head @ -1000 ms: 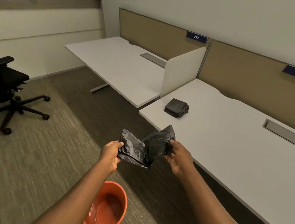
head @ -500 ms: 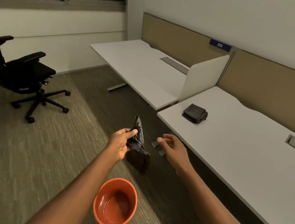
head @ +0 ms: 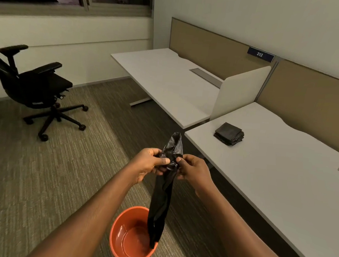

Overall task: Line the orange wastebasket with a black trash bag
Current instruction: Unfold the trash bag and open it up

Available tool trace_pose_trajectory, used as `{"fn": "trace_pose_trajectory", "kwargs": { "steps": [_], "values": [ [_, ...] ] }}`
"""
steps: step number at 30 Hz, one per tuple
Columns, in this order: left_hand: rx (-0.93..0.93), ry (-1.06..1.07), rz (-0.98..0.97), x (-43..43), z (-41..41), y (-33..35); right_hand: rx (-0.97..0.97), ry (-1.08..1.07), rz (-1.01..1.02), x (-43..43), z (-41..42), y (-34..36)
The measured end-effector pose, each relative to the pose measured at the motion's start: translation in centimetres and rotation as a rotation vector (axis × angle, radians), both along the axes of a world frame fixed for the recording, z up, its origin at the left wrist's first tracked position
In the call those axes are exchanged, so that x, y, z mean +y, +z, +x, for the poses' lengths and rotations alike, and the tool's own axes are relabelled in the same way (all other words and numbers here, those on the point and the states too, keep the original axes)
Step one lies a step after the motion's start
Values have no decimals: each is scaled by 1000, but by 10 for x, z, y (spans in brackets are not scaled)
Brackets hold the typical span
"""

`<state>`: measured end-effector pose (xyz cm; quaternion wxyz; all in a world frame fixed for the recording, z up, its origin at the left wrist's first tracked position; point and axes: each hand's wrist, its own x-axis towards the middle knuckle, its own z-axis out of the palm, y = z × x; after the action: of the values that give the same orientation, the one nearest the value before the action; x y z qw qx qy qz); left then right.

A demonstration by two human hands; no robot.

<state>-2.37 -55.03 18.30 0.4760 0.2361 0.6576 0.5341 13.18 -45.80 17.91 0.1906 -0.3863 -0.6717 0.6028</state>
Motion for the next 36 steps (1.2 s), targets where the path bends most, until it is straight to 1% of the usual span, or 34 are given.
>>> {"fn": "trace_pose_trajectory", "kwargs": {
  "steps": [2, 8, 11, 15, 19, 22, 25, 28, 30, 31, 33, 35, 36],
  "values": [
    [63, 14, -35, -1, -2, -2, -6, -21, -1, 4, 1, -3],
    [88, 258, -8, -3, -21, -6, -75, -86, 111, 30, 17, -11],
    [208, 328, 8, -4, -35, -10, -134, -80, 200, 44, 26, -10],
    [340, 358, 21, -6, -47, -10, -207, -43, 373, 61, 37, -4],
    [480, 350, 55, -3, -50, -2, -241, -17, 441, 72, 39, 5],
    [522, 327, 81, -1, -50, 7, -269, -42, 496, 79, 37, 10],
    [452, 310, 136, 2, -47, 18, -244, -171, 543, 81, 33, 15],
    [343, 259, 173, 8, -40, 29, -161, -326, 623, 67, 26, 25],
    [287, 224, 194, 13, -33, 34, -80, -342, 651, 47, 17, 32],
    [259, 212, 200, 16, -31, 36, -48, -303, 650, 36, 12, 34],
    [211, 183, 196, 22, -24, 40, -29, -131, 589, 14, 2, 36],
    [158, 147, 197, 27, -19, 43, -93, 56, 499, -3, -9, 33],
    [147, 131, 202, 29, -18, 44, -130, 107, 471, -7, -14, 30]
  ]
}}
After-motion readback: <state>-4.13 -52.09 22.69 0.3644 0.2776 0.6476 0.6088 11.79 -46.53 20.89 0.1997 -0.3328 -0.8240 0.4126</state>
